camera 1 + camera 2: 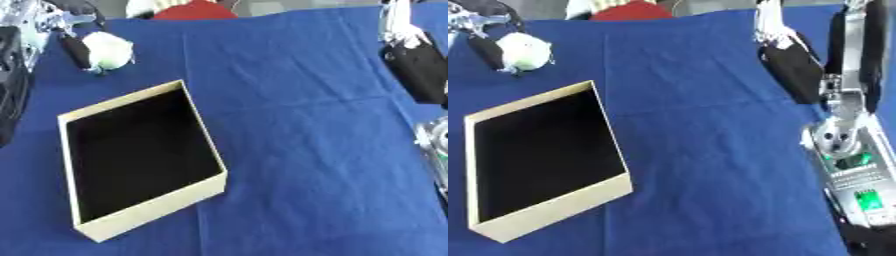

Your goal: Pick up objects on the table and place them in the box.

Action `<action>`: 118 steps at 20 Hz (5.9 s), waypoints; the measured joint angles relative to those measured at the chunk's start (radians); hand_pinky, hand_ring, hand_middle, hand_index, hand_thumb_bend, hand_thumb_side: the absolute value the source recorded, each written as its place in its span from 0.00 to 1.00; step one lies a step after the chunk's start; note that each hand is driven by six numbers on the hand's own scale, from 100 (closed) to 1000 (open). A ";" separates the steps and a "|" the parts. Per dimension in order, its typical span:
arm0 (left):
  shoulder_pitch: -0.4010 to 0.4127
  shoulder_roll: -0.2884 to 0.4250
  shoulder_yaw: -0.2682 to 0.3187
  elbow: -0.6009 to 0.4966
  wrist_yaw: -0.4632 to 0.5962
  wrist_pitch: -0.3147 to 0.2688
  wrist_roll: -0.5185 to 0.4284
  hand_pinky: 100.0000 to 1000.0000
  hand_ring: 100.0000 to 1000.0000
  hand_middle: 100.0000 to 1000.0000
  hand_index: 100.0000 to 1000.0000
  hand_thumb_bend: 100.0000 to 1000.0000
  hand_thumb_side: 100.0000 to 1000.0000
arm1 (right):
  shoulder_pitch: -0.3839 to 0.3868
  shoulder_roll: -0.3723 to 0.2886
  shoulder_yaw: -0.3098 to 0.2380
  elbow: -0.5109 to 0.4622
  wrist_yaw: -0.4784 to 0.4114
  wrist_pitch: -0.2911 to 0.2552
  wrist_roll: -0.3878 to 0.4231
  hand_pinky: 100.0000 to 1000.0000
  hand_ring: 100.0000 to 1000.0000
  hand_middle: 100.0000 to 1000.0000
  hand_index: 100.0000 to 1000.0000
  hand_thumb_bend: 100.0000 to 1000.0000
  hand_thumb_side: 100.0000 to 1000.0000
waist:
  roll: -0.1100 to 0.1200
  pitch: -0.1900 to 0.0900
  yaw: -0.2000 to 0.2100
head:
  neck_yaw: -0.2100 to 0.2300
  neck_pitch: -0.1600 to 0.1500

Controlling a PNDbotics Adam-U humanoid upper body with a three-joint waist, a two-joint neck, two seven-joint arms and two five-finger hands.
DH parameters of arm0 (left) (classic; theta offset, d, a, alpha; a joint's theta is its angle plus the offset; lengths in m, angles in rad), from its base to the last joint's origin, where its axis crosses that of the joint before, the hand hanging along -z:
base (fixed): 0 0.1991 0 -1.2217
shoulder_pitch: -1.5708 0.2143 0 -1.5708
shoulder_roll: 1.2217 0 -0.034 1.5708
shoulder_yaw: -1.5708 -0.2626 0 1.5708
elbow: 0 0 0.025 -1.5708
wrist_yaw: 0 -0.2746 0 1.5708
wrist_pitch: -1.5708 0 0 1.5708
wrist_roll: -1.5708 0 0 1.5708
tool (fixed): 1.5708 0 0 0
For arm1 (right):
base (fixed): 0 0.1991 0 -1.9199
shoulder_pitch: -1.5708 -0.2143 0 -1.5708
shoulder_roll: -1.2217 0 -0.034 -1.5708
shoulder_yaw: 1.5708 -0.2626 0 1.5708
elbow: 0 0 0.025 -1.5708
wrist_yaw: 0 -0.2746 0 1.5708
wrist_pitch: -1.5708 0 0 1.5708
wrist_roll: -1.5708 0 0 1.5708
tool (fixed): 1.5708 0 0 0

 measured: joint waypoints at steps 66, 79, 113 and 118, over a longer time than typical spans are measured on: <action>0.442 0.340 -0.411 -0.967 1.120 0.276 0.164 0.23 0.49 0.58 0.68 0.00 0.21 | 0.018 -0.007 -0.004 0.000 0.014 -0.004 0.003 0.91 0.74 0.69 0.86 0.00 0.52 | 0.005 -0.048 0.030 | -0.015 0.039; 0.535 0.286 -0.429 -1.004 1.164 0.322 0.140 0.20 0.46 0.56 0.68 0.00 0.25 | 0.018 0.001 -0.009 0.000 0.014 -0.006 -0.003 0.92 0.74 0.69 0.86 0.00 0.52 | 0.000 -0.048 0.031 | -0.013 0.047; 0.567 0.278 -0.512 -1.114 1.146 0.246 0.084 0.18 0.44 0.53 0.67 0.00 0.30 | 0.053 0.002 -0.012 0.000 0.015 -0.007 -0.021 0.92 0.74 0.69 0.86 0.00 0.53 | 0.011 -0.069 0.054 | -0.030 0.073; 0.594 0.276 -0.516 -1.107 1.166 0.254 0.076 0.20 0.46 0.55 0.68 0.00 0.31 | 0.053 0.002 -0.012 0.000 0.015 -0.008 -0.023 0.92 0.74 0.69 0.86 0.00 0.53 | 0.007 -0.069 0.051 | -0.030 0.073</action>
